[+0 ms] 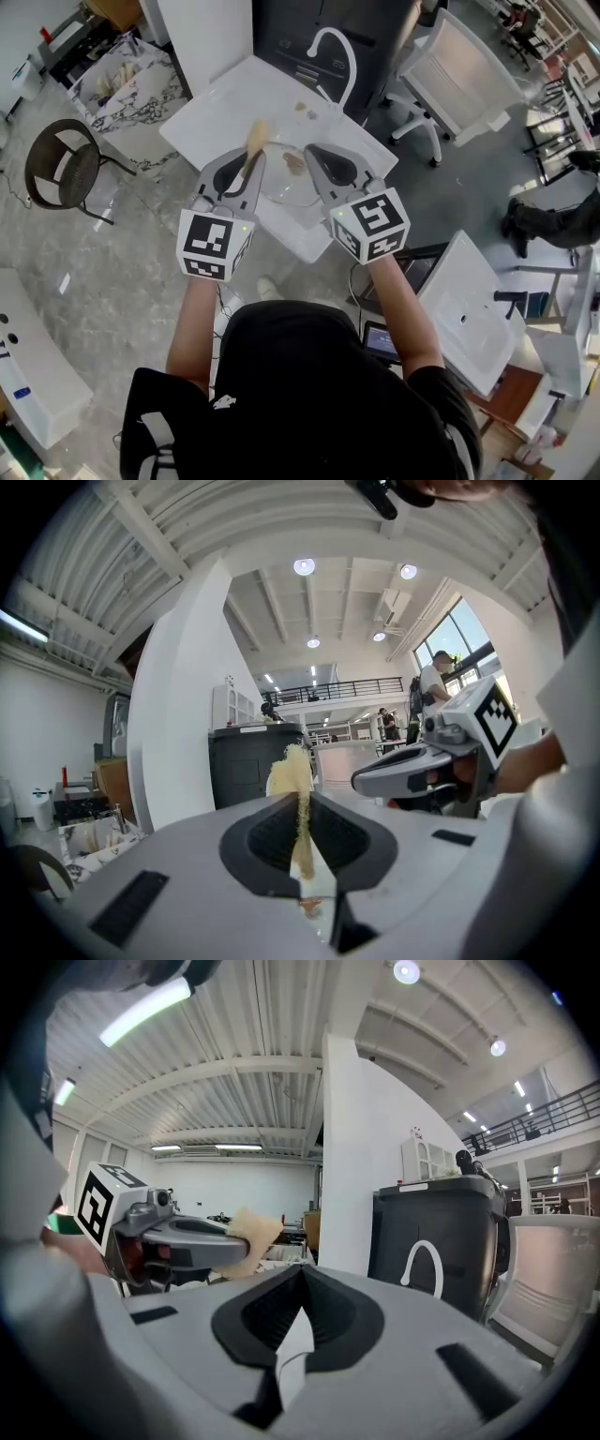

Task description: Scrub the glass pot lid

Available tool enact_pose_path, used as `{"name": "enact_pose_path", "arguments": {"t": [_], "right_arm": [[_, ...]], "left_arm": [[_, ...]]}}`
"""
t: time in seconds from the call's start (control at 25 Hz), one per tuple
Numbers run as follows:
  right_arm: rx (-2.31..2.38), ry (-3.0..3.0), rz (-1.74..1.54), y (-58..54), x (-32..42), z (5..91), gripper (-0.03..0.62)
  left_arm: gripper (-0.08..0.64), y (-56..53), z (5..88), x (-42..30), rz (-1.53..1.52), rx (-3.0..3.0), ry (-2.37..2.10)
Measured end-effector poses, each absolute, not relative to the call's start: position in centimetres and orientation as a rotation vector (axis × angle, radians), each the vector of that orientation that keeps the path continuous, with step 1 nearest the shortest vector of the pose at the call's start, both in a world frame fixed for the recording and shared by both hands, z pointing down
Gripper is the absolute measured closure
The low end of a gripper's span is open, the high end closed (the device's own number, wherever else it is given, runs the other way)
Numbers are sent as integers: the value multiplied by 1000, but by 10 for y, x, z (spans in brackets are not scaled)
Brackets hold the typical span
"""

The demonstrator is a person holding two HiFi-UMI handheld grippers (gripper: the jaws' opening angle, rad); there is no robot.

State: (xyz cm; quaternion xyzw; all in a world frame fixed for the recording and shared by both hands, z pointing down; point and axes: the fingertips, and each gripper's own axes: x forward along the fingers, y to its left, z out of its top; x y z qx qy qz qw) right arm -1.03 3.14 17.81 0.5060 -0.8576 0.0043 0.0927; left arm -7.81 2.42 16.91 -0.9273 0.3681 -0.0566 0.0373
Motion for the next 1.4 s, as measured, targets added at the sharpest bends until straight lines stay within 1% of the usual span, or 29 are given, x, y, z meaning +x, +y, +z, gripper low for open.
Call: {"name": "enact_pose_path", "arguments": {"t": [0.56,1.4], "right_arm": [[1457,-2647,-52,98,1,146,595],[1411,-2696,-61,183,22,153,595]], "left_arm": [[540,94,146,-66,-150,-2739,1228],[540,185,151,-50,-159,-2682,1310]]}}
